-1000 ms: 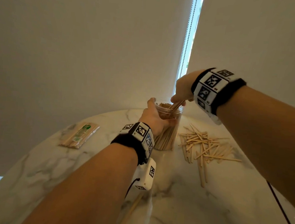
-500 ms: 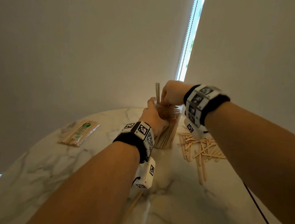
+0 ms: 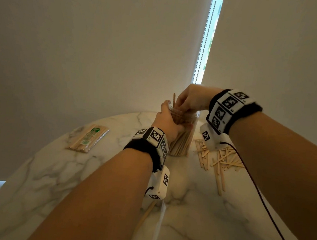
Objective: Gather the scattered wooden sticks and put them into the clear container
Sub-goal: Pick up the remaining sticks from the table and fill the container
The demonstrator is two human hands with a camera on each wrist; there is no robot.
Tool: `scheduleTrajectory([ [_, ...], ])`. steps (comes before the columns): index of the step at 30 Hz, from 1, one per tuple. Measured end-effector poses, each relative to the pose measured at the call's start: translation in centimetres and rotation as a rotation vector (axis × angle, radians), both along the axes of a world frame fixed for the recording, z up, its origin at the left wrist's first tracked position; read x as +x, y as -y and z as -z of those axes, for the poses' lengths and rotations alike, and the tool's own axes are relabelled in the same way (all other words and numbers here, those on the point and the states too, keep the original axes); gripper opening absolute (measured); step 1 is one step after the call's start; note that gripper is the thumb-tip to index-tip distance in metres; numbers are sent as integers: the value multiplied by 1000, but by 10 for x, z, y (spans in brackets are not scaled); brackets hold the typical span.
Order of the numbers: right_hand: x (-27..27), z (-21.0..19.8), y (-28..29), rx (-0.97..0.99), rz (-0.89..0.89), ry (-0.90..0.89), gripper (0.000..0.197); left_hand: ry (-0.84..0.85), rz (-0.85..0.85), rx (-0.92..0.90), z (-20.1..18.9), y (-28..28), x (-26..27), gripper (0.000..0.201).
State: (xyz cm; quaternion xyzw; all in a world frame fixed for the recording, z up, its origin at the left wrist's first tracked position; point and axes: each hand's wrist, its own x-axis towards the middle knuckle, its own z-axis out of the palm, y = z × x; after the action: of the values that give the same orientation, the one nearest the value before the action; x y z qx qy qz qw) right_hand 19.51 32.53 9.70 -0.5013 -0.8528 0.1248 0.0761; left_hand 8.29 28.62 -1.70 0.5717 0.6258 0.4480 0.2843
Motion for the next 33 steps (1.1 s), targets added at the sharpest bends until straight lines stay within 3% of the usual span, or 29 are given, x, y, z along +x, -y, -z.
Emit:
scheduleTrajectory([
  [3,0,-4,0,64,11,8,22,2,4,6,0,2,1,112],
  [6,-5,-5,-4,160,36,-167,21,26,9,23,2,1,0,115],
  [10,-13,8,-2,196,-54,51,15,-1,-8,0,0,0,1,109],
  [13,-6,7,4,139,-40,39,18,-17,-18,-12,-2,1,1,108],
  [17,20,2,27,230,2,-178,16,-7,1,-52,-15,14,1,110],
  [21,55,7,74,293,84,-366,19,-138,1,-139,-36,37,0,109],
  [24,78,34,97,125,168,-176,27,-443,-21,-310,-46,69,-4,105],
  [29,92,78,125,-30,265,335,40,-649,85,-527,-35,138,-21,47],
  [33,92,101,131,-96,328,413,61,-894,194,-759,-20,190,-16,44],
])
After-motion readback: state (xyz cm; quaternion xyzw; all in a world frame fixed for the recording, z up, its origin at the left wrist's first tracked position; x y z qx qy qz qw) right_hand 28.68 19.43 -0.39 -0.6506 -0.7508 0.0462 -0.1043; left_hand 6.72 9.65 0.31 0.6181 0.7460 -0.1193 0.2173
